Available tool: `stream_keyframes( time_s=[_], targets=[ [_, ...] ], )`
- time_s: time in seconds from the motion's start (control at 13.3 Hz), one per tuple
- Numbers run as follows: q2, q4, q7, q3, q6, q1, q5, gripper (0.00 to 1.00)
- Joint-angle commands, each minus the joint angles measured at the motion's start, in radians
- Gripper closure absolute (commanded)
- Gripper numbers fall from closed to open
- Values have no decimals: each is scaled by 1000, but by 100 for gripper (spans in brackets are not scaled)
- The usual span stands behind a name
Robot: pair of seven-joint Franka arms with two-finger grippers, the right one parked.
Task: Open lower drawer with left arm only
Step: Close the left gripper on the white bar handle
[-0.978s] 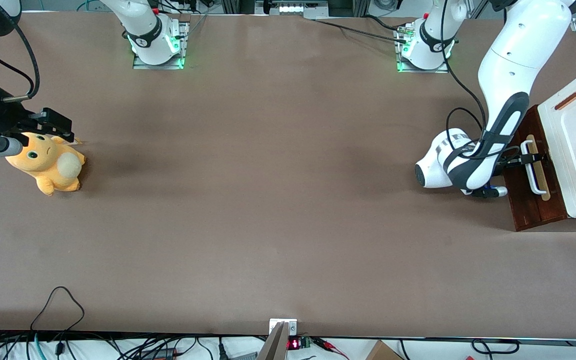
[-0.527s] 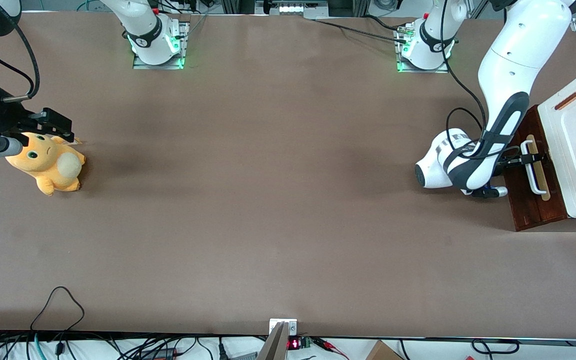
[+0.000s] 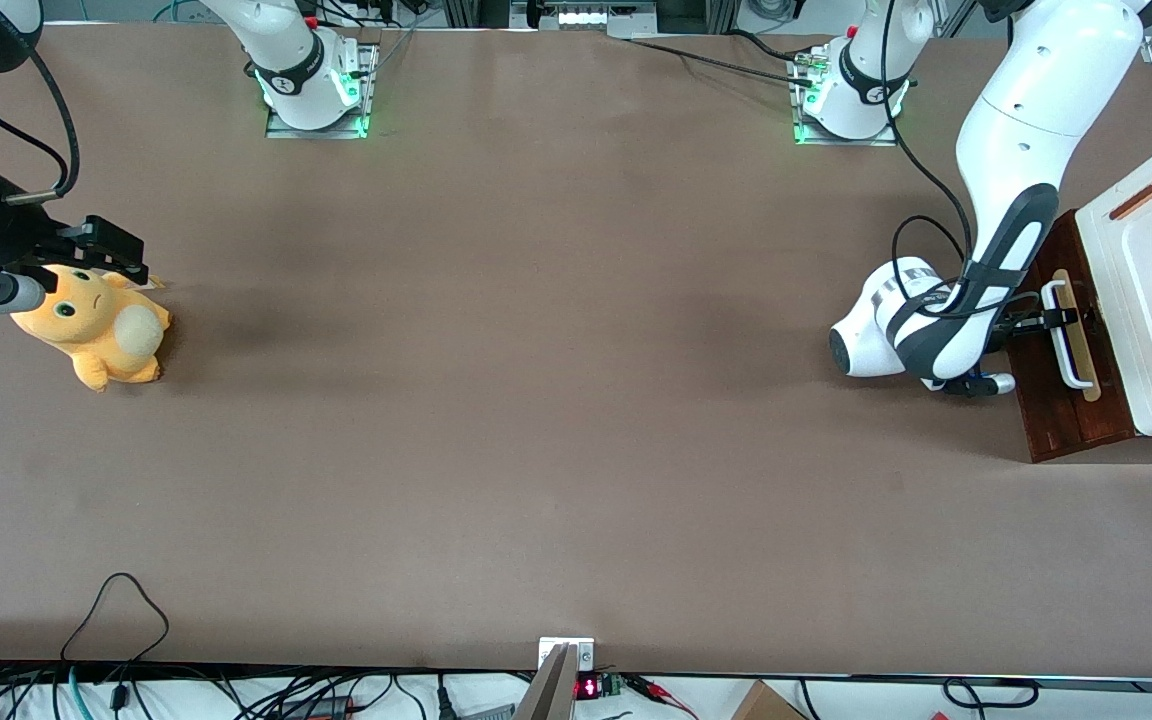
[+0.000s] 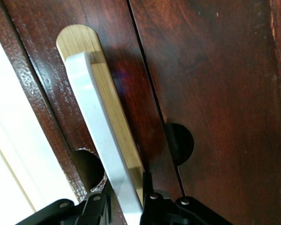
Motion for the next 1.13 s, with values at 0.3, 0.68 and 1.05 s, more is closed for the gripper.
stream_keyframes(
  time_s=[0.3,0.68,1.05],
  targets=[
    [-15,-3,7,-3,4,5,16,83],
    [-18,-3,6,-3,4,-1,15,83],
    [-18,3,-5,-3,2,-16,8,83]
  ],
)
